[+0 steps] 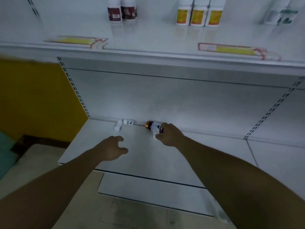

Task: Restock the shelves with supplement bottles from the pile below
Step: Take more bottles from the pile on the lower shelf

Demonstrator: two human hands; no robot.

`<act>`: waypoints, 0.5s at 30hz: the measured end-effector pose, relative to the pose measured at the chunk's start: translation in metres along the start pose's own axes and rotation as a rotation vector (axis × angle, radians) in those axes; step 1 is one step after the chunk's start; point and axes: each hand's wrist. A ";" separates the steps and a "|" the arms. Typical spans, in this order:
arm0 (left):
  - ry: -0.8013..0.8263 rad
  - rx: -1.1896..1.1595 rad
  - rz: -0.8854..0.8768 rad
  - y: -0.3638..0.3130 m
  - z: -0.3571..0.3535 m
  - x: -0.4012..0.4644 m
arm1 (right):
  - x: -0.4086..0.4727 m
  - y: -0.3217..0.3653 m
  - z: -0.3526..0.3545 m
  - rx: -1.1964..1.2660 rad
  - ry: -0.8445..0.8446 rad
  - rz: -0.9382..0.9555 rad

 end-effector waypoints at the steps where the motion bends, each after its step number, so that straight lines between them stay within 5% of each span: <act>1: -0.014 0.000 -0.004 0.005 0.004 0.015 | 0.007 0.000 -0.006 -0.001 -0.009 -0.017; 15: -0.177 0.017 -0.004 0.022 -0.042 0.213 | 0.084 -0.051 -0.091 -0.249 -0.092 0.080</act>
Point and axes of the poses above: each hand's wrist, its own x-axis towards the middle knuckle, its own z-axis out of the back of the hand, y = z × x, and after that the axes turned 13 degrees about z, right-handed
